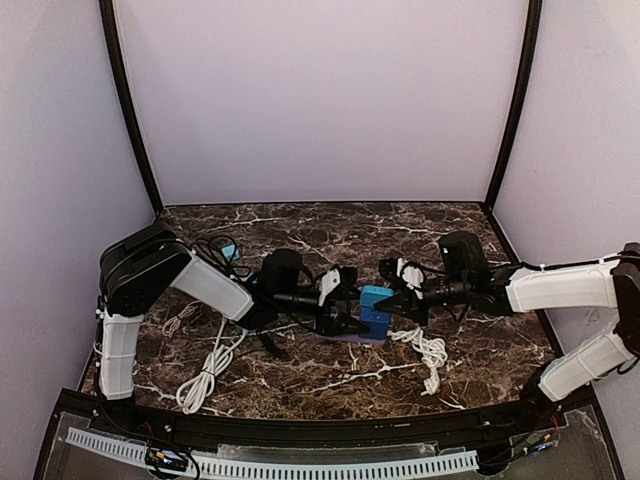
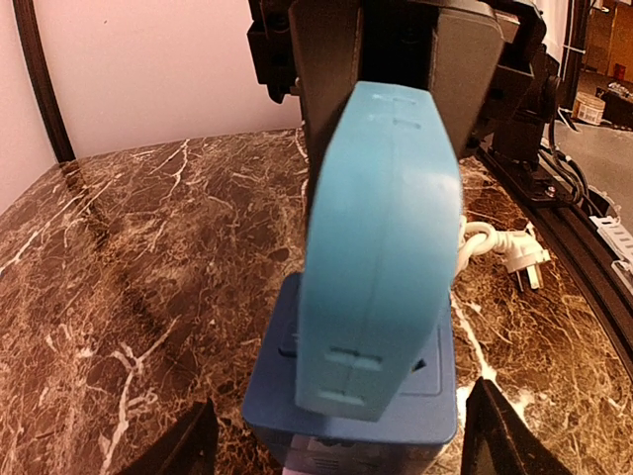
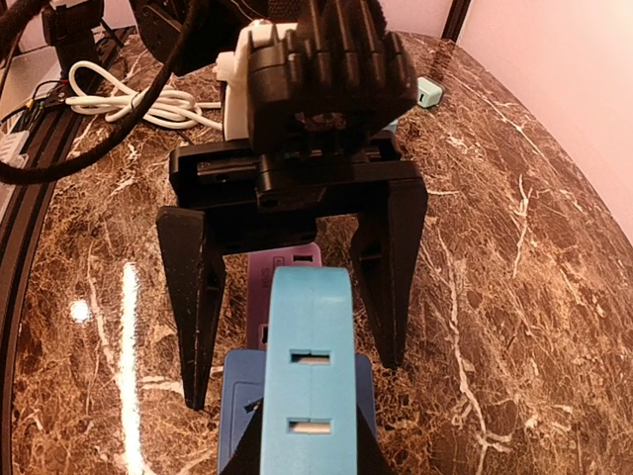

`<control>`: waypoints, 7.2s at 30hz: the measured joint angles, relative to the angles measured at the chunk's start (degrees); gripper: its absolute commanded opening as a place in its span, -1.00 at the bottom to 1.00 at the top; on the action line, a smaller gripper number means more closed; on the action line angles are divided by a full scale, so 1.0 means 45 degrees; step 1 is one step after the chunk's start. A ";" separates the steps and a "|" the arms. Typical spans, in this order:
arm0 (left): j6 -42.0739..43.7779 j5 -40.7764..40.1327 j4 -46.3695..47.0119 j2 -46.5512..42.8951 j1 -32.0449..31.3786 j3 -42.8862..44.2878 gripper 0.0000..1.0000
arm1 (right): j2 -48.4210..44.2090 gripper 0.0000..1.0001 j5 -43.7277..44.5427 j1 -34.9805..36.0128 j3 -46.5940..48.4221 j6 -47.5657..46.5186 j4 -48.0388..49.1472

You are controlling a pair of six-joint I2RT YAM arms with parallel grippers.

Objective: Insert the plug
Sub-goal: Insert the plug into the socket.

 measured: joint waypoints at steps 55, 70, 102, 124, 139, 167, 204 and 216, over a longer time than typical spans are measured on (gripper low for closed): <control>-0.0855 0.1724 0.1010 -0.1297 0.0427 -0.0894 -0.97 | 0.0495 -1.00 0.1020 0.1273 0.0345 0.2851 0.0267; 0.0486 0.1239 0.0083 -0.1515 0.0457 -0.0811 -0.99 | 0.0262 -0.30 0.1020 0.1248 0.0223 0.2681 -0.0287; 0.0636 0.0413 -0.1676 -0.1734 0.0403 -0.0131 -0.99 | -0.0087 -0.63 -0.0539 0.0160 0.0957 0.1647 -0.0418; 0.0102 0.0602 -0.1598 -0.1360 0.0393 -0.0359 0.43 | 0.0262 -1.00 -0.1214 0.0005 0.1025 0.1054 -0.0316; 0.0442 0.0685 -0.1253 -0.0180 0.0311 0.0389 0.33 | 0.0262 -1.00 -0.1491 -0.0248 0.0476 0.1433 0.0748; 0.0874 0.1307 -0.1185 -0.0083 0.0296 0.0437 -0.99 | 0.0078 -1.00 -0.0612 0.0102 -0.0588 0.1681 0.2735; 0.1112 0.1268 -0.1428 -0.0374 0.0427 0.0160 -0.99 | 0.0782 -1.00 -0.0568 0.0248 0.0068 0.2778 0.2157; 0.1122 0.1234 -0.1258 -0.0393 0.0427 0.0083 -0.99 | 0.0636 0.09 -0.0486 0.0345 -0.0418 0.2793 0.1277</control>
